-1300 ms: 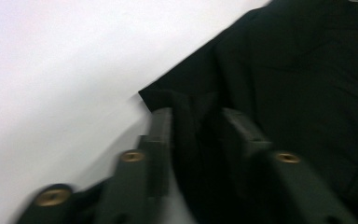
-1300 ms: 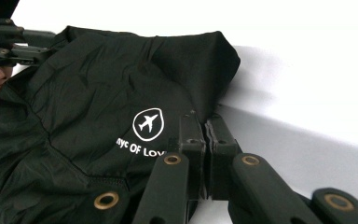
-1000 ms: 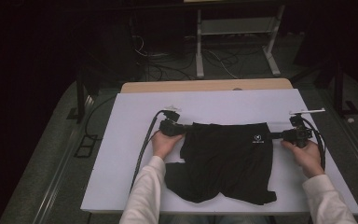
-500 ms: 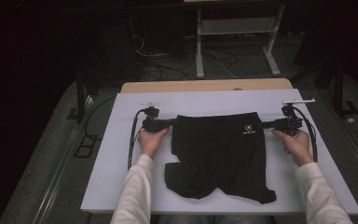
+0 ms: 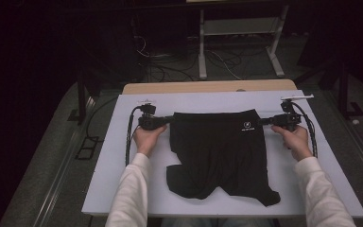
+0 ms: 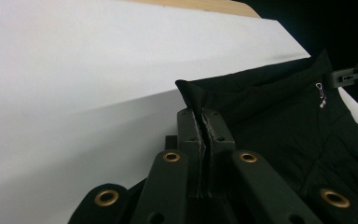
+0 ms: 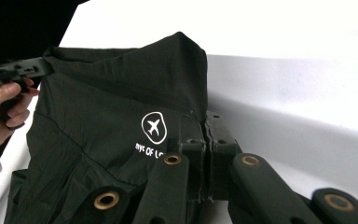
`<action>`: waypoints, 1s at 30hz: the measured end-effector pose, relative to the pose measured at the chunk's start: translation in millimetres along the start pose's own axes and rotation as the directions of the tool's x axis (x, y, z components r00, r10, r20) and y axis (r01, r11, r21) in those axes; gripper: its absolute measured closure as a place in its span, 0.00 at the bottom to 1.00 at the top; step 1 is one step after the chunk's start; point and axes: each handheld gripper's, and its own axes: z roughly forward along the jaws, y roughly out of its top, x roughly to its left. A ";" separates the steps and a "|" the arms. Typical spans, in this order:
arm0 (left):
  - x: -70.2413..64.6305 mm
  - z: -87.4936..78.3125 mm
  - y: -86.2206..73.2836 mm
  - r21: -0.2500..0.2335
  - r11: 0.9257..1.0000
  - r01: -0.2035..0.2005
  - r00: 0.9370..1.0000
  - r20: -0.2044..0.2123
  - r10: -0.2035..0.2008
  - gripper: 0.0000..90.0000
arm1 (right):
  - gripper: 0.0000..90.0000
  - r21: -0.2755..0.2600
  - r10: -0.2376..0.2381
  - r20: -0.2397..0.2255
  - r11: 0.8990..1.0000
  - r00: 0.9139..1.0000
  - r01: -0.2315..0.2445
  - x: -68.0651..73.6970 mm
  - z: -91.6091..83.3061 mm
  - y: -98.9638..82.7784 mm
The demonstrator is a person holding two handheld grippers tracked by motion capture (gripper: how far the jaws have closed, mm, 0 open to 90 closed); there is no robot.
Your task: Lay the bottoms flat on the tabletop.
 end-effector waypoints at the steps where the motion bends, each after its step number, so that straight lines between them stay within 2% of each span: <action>1: -0.7 -2.7 2.7 -0.002 1.000 -0.007 1.000 -0.003 0.007 0.96 | 0.96 0.005 -0.004 -0.002 1.000 1.000 0.004 2.1 -0.3 2.6; 5: -4.1 -13.2 17.3 -0.011 0.999 -0.037 0.999 -0.032 0.036 0.96 | 0.96 0.002 -0.034 -0.011 0.999 0.999 0.034 12.3 -2.7 18.7; 10: -12.6 -29.2 50.2 -0.055 0.995 -0.084 0.995 -0.055 0.081 0.96 | 0.96 0.005 -0.073 -0.001 0.997 0.997 0.073 27.0 -2.4 42.5; 14: -13.4 -33.7 69.3 -0.073 0.992 -0.103 0.993 -0.070 0.098 0.96 | 0.96 -0.014 -0.093 -0.001 0.996 0.996 0.093 38.2 -3.3 62.0; 17: -14.6 -36.7 81.3 -0.078 0.991 -0.112 0.992 -0.073 0.106 0.96 | 0.96 -0.037 -0.089 -0.007 0.995 0.996 0.089 44.6 -6.4 75.2; 24: -18.3 -48.6 108.3 -0.104 0.986 -0.132 0.989 -0.082 0.123 0.96 | 0.96 -0.043 -0.108 0.001 0.993 0.994 0.108 58.5 -14.5 98.8; 30: -13.3 -42.6 128.1 -0.113 0.986 -0.127 0.989 -0.094 0.116 0.96 | 0.96 -0.055 -0.117 0.009 0.992 0.993 0.117 61.7 -12.7 116.5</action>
